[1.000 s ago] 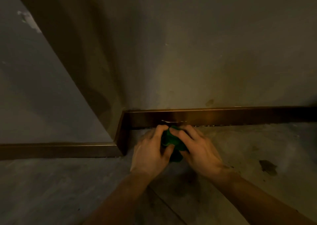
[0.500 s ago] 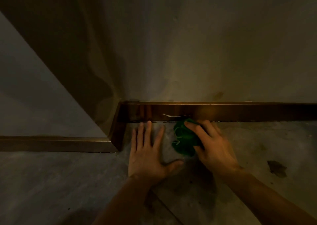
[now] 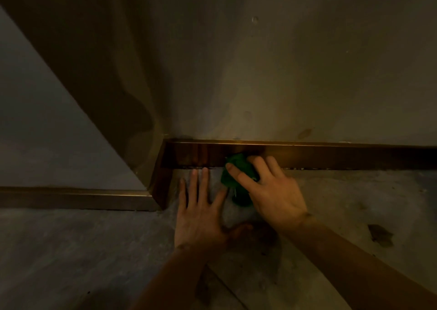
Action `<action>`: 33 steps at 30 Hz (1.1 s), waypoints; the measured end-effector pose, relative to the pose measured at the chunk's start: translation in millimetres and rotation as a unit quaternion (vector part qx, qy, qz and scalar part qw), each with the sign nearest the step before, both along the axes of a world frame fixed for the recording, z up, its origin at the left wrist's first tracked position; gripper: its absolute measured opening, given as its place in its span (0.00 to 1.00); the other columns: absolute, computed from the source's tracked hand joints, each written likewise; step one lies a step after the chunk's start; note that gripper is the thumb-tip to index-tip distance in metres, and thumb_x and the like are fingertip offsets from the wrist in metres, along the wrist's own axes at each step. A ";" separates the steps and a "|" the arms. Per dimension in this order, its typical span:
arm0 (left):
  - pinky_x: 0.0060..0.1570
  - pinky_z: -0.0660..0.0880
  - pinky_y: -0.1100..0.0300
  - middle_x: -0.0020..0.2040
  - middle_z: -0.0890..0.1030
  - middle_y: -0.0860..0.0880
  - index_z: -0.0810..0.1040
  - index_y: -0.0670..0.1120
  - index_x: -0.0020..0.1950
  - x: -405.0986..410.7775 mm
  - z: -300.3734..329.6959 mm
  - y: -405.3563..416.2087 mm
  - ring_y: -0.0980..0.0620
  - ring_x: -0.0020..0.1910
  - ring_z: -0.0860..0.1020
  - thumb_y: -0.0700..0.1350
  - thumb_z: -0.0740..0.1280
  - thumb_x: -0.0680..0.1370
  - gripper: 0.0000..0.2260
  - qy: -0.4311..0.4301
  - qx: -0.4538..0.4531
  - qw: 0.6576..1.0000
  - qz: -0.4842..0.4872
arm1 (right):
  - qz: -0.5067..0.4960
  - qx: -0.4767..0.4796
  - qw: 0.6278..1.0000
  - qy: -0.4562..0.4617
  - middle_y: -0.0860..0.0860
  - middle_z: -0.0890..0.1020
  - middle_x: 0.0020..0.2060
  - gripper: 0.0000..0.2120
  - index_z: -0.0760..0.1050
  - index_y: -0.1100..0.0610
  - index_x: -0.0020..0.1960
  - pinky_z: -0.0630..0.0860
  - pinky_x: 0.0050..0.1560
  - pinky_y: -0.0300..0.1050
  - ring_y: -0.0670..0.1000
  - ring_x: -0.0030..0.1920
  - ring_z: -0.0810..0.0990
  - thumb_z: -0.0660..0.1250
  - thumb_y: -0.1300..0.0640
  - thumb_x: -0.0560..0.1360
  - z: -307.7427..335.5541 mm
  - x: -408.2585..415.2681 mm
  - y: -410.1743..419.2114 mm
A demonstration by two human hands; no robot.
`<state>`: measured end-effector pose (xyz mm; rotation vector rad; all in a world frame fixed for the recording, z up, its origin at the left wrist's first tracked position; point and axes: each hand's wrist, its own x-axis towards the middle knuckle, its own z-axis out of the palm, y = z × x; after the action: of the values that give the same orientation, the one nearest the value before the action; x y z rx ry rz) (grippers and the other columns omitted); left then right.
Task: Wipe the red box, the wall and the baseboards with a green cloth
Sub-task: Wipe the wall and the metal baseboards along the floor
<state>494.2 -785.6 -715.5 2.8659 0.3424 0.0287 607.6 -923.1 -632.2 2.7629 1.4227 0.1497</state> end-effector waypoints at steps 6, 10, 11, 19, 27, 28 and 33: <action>0.76 0.50 0.33 0.82 0.53 0.37 0.58 0.53 0.81 0.7 1.7 -1.2 0.37 0.81 0.44 0.83 0.51 0.68 0.49 0.001 0.005 1.000 0.000 | 0.073 -0.019 0.994 -0.083 0.57 0.76 0.57 0.26 0.70 0.50 0.70 0.75 0.43 0.54 0.61 0.52 0.75 0.66 0.56 0.72 -4.1 -2.7 40.0; 0.75 0.51 0.32 0.82 0.52 0.37 0.55 0.54 0.81 -0.5 -0.3 -0.5 0.37 0.81 0.43 0.82 0.50 0.69 0.49 -0.002 0.006 1.000 -0.007 | 0.078 -0.032 0.988 -0.129 0.57 0.77 0.57 0.19 0.74 0.52 0.67 0.75 0.44 0.54 0.61 0.52 0.76 0.61 0.58 0.76 -10.0 -2.9 49.3; 0.75 0.51 0.32 0.82 0.51 0.37 0.56 0.54 0.81 -0.7 -0.9 -0.1 0.37 0.81 0.42 0.82 0.50 0.69 0.49 0.000 0.004 1.000 -0.007 | 0.076 -0.034 0.988 -0.133 0.57 0.77 0.57 0.19 0.74 0.53 0.66 0.75 0.43 0.54 0.61 0.52 0.76 0.60 0.58 0.76 -10.8 -2.2 48.9; 0.76 0.48 0.33 0.83 0.47 0.39 0.57 0.55 0.80 -0.4 -1.8 1.1 0.38 0.81 0.41 0.83 0.50 0.67 0.49 -0.004 -0.009 1.000 -0.002 | 0.018 -0.061 0.990 -0.130 0.57 0.78 0.55 0.23 0.76 0.52 0.65 0.75 0.40 0.54 0.61 0.50 0.78 0.53 0.58 0.74 -7.8 5.3 23.9; 0.76 0.45 0.34 0.83 0.45 0.40 0.47 0.60 0.82 -0.5 -0.4 0.6 0.39 0.80 0.38 0.83 0.50 0.68 0.48 -0.008 -0.014 1.000 0.007 | -0.019 -0.108 0.989 -0.096 0.58 0.76 0.58 0.25 0.73 0.53 0.68 0.75 0.44 0.57 0.63 0.54 0.76 0.59 0.58 0.72 1.1 13.1 0.2; 0.76 0.44 0.34 0.83 0.44 0.40 0.46 0.61 0.81 -0.5 -0.4 0.5 0.39 0.80 0.38 0.83 0.50 0.68 0.48 -0.008 -0.013 1.000 0.008 | -0.025 -0.113 0.989 -0.090 0.58 0.76 0.58 0.25 0.73 0.53 0.69 0.76 0.44 0.57 0.63 0.55 0.76 0.61 0.58 0.71 1.5 13.8 -3.4; 0.76 0.44 0.35 0.83 0.45 0.40 0.47 0.60 0.81 -0.4 0.0 0.8 0.39 0.81 0.38 0.83 0.51 0.68 0.47 -0.010 -0.017 1.000 0.008 | -0.071 -0.129 0.987 -0.064 0.58 0.76 0.59 0.29 0.75 0.52 0.68 0.76 0.45 0.57 0.63 0.56 0.76 0.75 0.60 0.68 3.2 17.5 -17.6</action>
<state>493.8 -784.8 -715.5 2.8268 0.3589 0.0546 625.2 -940.6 -629.0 2.5785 1.1238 0.1249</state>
